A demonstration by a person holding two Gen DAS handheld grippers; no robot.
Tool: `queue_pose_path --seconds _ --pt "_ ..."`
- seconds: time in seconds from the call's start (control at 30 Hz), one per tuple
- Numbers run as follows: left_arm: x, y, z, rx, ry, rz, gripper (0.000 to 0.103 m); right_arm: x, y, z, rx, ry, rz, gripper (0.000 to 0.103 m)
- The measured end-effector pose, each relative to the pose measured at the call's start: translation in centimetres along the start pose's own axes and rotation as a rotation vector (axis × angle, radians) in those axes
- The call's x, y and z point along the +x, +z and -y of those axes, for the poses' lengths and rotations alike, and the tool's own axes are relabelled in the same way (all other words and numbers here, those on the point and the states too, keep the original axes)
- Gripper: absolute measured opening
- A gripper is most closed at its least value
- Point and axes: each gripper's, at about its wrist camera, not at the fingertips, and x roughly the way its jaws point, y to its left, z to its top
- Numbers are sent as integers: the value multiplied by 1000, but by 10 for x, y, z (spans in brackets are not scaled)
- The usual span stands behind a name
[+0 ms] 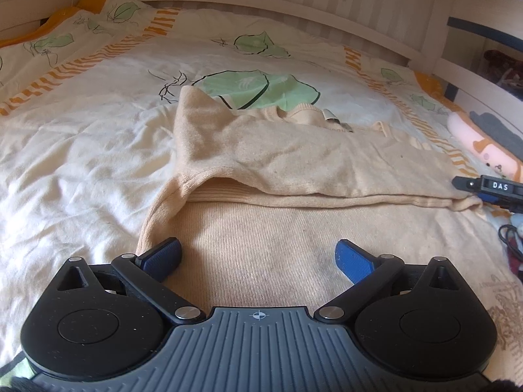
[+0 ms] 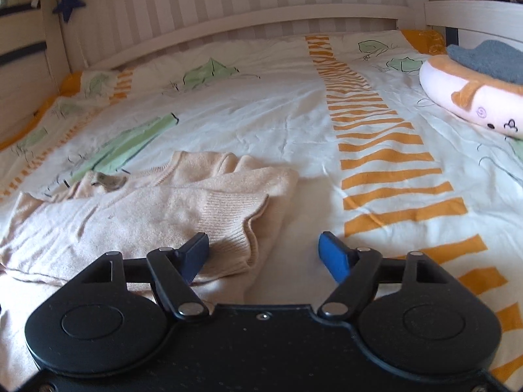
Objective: Fold small clothes
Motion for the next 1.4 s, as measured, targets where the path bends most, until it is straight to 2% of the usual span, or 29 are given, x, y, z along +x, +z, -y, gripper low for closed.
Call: queue_pose_path --seconds 0.1,0.23,0.33,0.5,0.57,0.63,0.67,0.73,0.8,0.9,1.0,1.1,1.17,1.27,1.33,1.4 --pt "-14 5 1 -2 15 39 102 0 -1 8 37 55 15 86" --pt "-25 34 1 31 68 73 102 -4 -4 24 128 118 49 86" --pt "-13 63 -7 26 119 67 102 -5 -4 29 165 139 61 87" --pt "32 92 -20 56 227 -9 102 -5 -2 29 170 137 58 87" --pt "54 92 -27 76 273 -66 102 -6 -2 27 161 124 60 87" --pt "73 84 -37 116 350 -136 103 -9 1 25 150 108 63 88" --pt "76 81 -43 116 350 -138 103 -11 3 24 144 100 64 88" --pt "73 80 -59 31 327 -125 103 -16 8 22 131 91 76 88" --pt "68 83 -69 -13 378 -116 103 -23 13 21 133 96 97 88" --pt "69 83 -84 -11 459 -149 103 -31 19 23 157 117 130 91" --pt "62 92 -89 -44 447 -155 102 -36 25 24 169 133 143 91" --pt "43 108 -80 -69 398 -89 102 -41 30 25 181 148 147 92" --pt "38 120 -71 -77 351 -50 102 -42 35 27 191 170 126 94" --pt "46 133 -56 -54 300 -53 102 -41 43 31 194 229 63 95" --pt "65 137 -47 -27 298 -71 102 -44 46 32 186 247 44 95" --pt "82 137 -46 -4 341 -98 102 -46 46 33 177 246 50 96"
